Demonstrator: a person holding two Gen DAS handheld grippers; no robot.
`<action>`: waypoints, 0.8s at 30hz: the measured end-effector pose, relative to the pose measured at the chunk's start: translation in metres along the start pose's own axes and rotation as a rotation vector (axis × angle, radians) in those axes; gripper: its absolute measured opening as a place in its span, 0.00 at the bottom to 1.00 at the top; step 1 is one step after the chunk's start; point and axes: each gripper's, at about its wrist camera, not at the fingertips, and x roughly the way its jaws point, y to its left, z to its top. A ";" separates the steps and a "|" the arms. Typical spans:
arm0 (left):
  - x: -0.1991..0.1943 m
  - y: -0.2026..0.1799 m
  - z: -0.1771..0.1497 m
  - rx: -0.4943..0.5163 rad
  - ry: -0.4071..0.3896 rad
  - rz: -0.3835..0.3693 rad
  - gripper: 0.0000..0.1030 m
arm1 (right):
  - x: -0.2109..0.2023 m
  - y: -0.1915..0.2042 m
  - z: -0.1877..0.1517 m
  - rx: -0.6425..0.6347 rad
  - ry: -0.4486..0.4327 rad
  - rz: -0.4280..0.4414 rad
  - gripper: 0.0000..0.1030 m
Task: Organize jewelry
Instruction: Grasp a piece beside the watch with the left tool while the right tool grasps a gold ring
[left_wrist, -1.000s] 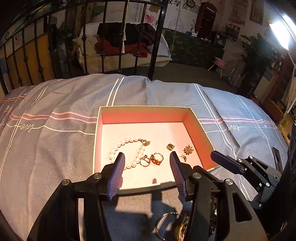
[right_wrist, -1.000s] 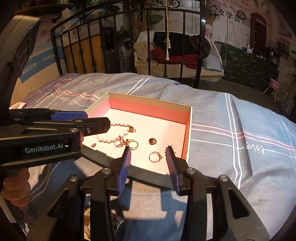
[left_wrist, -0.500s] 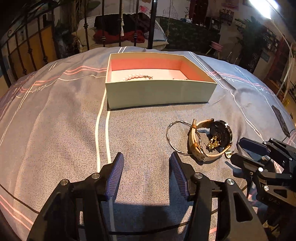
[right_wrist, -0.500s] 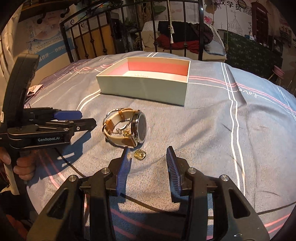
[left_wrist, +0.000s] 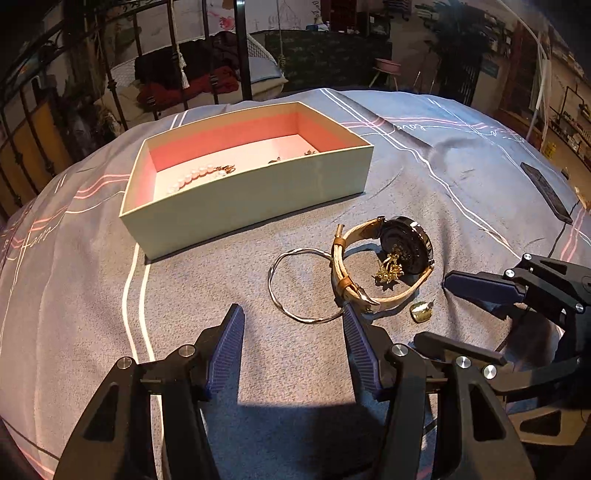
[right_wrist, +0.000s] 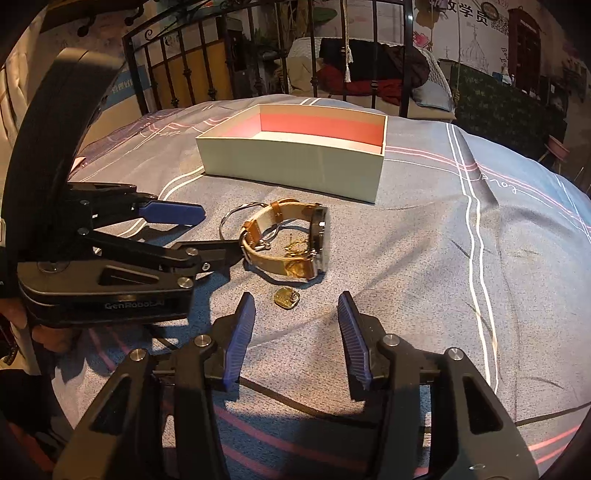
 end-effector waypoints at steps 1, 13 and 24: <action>0.002 -0.003 0.002 0.008 0.004 -0.002 0.54 | 0.000 -0.001 0.001 0.003 0.000 0.003 0.47; 0.016 0.009 0.022 -0.058 0.019 -0.043 0.55 | 0.001 -0.005 0.001 0.020 0.000 0.024 0.48; 0.028 0.023 0.031 -0.151 0.045 -0.044 0.44 | 0.003 -0.006 0.000 0.018 0.000 0.028 0.49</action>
